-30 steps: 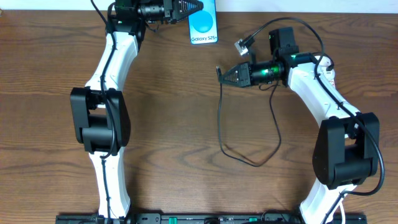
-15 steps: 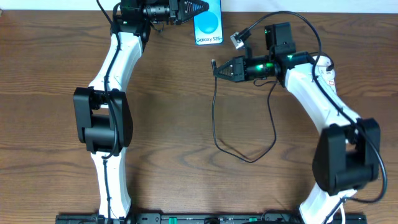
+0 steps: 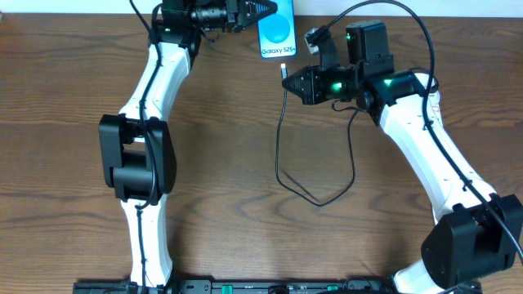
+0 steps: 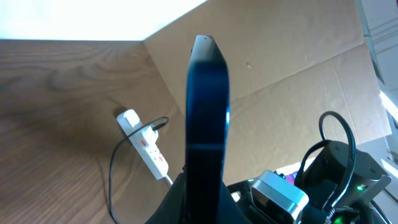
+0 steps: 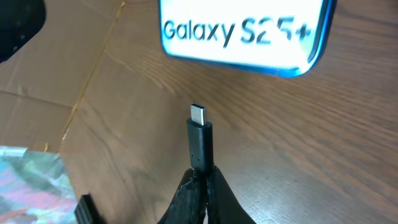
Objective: Plug charger to phone and switch on socket
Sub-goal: 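Lift the cable plug with the right gripper toward the phone's bottom port, then push the USB-C plug up into the phone's port with the right gripper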
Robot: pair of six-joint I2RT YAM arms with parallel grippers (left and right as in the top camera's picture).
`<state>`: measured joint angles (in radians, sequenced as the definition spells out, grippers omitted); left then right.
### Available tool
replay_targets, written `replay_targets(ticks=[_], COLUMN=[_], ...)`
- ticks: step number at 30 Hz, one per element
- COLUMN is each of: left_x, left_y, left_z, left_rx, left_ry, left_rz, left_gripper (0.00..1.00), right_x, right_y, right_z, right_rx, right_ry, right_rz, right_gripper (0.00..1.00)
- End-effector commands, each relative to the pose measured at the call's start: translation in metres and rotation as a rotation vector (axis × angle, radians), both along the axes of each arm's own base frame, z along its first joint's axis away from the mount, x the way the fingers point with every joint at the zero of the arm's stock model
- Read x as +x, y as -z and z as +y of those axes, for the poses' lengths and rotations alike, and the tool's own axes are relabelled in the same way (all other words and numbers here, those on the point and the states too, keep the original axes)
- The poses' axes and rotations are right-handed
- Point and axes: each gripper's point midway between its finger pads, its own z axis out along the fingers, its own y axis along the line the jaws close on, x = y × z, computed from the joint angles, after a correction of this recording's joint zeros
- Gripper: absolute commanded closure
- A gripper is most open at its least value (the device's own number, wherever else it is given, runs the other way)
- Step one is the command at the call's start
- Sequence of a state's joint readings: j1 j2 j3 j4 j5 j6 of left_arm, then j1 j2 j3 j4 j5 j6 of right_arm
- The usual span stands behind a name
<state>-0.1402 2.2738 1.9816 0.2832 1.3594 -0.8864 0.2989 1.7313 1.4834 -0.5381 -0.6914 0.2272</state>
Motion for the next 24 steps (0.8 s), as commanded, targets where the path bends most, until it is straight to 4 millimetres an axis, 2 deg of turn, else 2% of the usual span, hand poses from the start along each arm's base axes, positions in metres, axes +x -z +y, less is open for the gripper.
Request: replay_targets(ticks=[1,8,24], left_x=[-0.0122,-0.0123,-0.0138], left_y=[-0.0189,-0.0189,-0.019], left_z=[-0.0061,-0.0061,-0.0062], left_rx=[-0.01,-0.017,-0.019], left_ry=[0.039,0.038,0.047], left_rz=[-0.026,0.042,0.06], left_gripper=[0.93,0.92,0.93], right_x=[0.0043,0.007,0.0101], right_y=[-0.003,-0.0013,-0.0063], right_z=[-0.0015,-0.004,-0.0009], right_rx=[-0.02,-0.03,0.007], right_ry=[0.024,0.05,0.081], right_rz=[-0.016,-0.008,0.015], right_gripper=[0.99,0.99,0.99])
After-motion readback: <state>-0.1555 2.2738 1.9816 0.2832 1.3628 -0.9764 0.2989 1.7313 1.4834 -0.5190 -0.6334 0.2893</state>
